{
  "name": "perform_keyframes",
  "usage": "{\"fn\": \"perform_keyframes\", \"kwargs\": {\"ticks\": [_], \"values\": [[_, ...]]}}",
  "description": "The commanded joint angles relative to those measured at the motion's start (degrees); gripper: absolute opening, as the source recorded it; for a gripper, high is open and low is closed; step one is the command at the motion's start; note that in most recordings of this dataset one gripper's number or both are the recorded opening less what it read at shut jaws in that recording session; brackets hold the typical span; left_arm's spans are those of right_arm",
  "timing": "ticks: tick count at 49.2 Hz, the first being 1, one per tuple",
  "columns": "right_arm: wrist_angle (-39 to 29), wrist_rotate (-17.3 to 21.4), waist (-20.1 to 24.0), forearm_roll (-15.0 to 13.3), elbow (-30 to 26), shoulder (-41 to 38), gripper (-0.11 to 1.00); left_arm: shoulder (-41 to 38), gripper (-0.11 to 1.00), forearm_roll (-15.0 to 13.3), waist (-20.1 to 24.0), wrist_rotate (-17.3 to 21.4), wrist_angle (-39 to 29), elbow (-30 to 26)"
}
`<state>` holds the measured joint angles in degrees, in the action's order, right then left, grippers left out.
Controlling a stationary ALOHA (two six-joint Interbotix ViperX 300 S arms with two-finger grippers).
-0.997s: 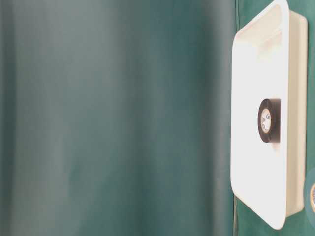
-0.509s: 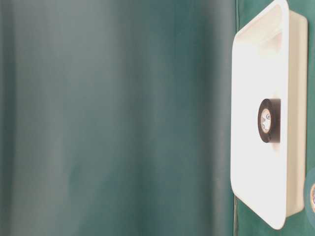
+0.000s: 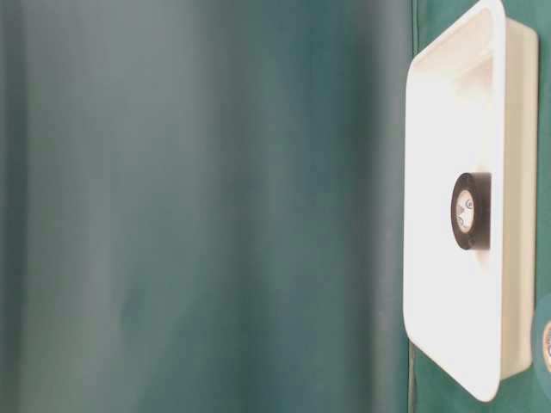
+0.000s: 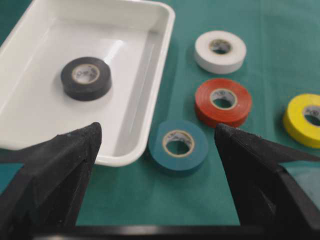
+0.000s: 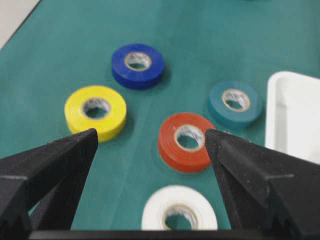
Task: Pick up the tape from a random location and place it into the white case.
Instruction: 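Reach the right gripper toward the yellow tape roll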
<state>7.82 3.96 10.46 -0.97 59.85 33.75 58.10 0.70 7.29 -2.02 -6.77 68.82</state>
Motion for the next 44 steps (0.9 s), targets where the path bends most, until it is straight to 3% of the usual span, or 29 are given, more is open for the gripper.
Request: {"fn": "perform_keyframes", "kwargs": {"ticks": [1, 26, 44], "values": [[0.97, -0.09, 0.79, -0.09, -4.04, -3.43, 0.91, -0.35, 0.91, -0.18, -0.09, 0.00, 0.62, -0.70], [2.29, -0.26, 1.32, -0.18, -20.30, -21.71, 0.91, -0.35, 0.91, -0.18, -0.09, -0.09, 0.88, -0.70], [-1.23, -0.18, 2.29, -0.09, -31.46, -31.03, 0.91, -0.35, 0.91, -0.18, -0.09, -0.09, 1.14, -0.70]]}}
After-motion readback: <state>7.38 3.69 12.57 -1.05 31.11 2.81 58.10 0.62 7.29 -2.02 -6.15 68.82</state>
